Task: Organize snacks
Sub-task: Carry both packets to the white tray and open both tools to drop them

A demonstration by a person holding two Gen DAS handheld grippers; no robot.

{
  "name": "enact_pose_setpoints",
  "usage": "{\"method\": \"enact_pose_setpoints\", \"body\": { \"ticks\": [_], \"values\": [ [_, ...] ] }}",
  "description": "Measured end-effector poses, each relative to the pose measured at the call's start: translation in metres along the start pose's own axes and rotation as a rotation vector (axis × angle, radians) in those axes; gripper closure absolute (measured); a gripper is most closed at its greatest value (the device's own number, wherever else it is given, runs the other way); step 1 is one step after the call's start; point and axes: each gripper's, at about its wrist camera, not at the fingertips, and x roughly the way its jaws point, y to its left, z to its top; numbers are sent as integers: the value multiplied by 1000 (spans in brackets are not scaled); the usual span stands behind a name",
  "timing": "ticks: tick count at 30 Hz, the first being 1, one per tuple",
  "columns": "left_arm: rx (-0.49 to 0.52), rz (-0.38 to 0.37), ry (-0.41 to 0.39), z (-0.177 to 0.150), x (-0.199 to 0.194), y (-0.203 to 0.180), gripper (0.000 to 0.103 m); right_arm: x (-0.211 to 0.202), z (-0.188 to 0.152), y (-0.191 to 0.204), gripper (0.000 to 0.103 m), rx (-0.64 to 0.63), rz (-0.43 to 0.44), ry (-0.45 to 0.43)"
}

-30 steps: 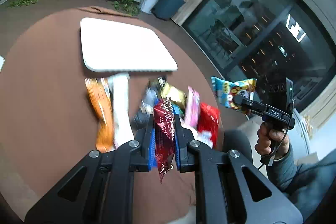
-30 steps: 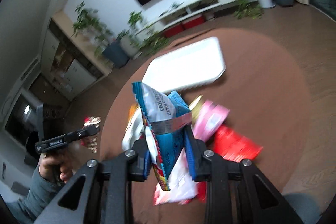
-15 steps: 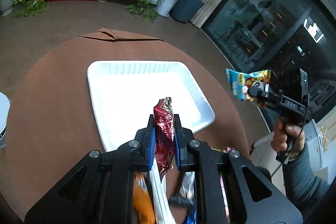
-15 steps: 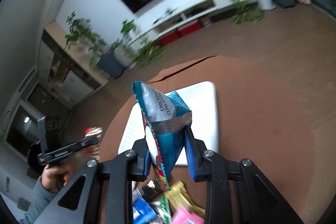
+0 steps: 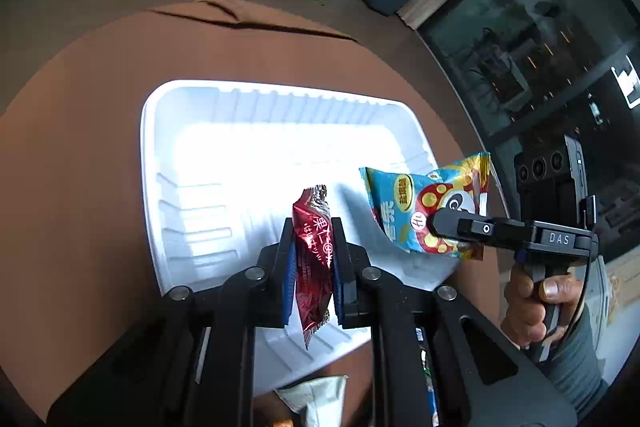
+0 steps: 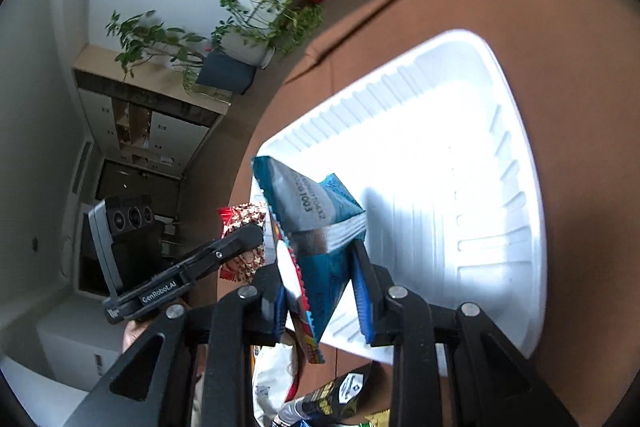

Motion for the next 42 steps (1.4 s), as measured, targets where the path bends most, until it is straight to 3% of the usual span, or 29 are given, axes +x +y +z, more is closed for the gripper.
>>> {"method": "enact_pose_setpoints", "body": {
  "ticks": [7, 12, 22, 30, 32, 33, 34, 36, 38, 40, 41, 42],
  "values": [
    [-25, 55, 65, -18, 14, 3, 89, 9, 0, -20, 73, 47, 6, 35],
    [-50, 78, 74, -29, 15, 9, 89, 6, 0, -23, 72, 65, 14, 27],
    [-50, 110, 55, -44, 8, 10, 88, 6, -1, -17, 67, 38, -57, 27],
    [-38, 148, 28, -41, 12, 1, 84, -6, -4, -6, 50, -17, -108, -9],
    [-35, 145, 20, -40, 8, -1, 79, -9, -5, -1, 47, -40, -119, -20],
    [-33, 150, 13, -41, 5, -2, 71, -12, -5, 1, 45, -53, -128, -28],
    [-31, 157, 3, -41, 1, -3, 55, -14, -5, 3, 43, -56, -132, -32],
    [-28, 151, -35, -41, -10, -8, 38, -21, -5, 8, 31, -62, -144, -46],
    [-8, 150, -79, -42, -28, -17, 33, -32, -6, 16, 25, -68, -159, -71],
    [15, 137, -122, -44, -47, -27, 6, -48, -7, 26, 20, -82, -142, -111],
    [26, 133, -143, -47, -54, -31, 0, -58, -9, 30, 15, -81, -125, -141],
    [47, 123, -178, -51, -65, -37, 0, -71, -11, 31, 10, -70, -102, -179]
  ]
}}
